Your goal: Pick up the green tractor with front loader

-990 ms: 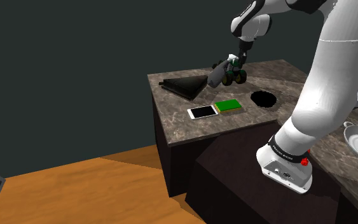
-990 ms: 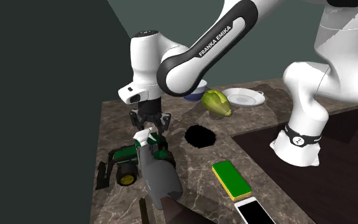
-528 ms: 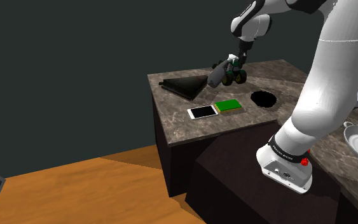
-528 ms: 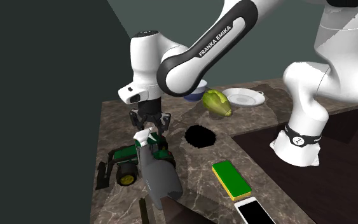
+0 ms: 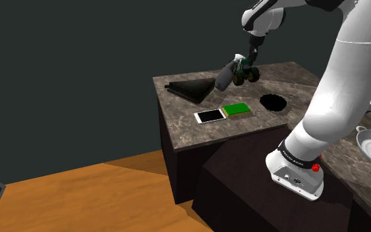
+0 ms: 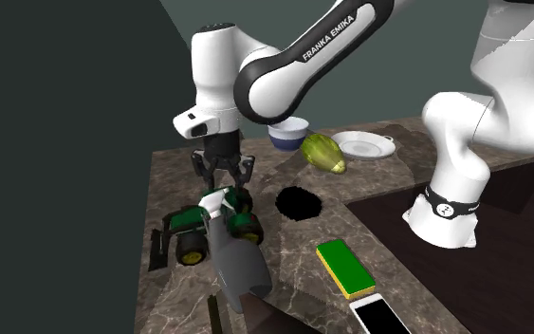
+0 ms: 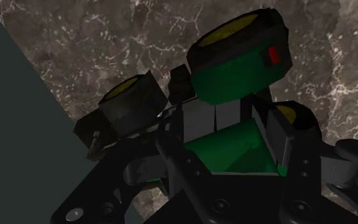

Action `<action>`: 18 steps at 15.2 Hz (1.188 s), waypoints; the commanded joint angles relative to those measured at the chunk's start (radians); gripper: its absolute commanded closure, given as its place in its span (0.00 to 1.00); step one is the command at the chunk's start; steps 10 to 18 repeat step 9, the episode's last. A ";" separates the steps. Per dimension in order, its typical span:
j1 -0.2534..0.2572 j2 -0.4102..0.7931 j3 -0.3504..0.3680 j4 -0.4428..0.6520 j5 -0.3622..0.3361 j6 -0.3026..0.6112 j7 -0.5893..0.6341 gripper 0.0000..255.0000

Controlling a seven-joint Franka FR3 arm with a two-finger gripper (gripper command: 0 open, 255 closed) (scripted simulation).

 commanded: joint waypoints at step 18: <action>0.018 -0.065 -0.019 0.044 -0.048 -0.095 0.027 1.00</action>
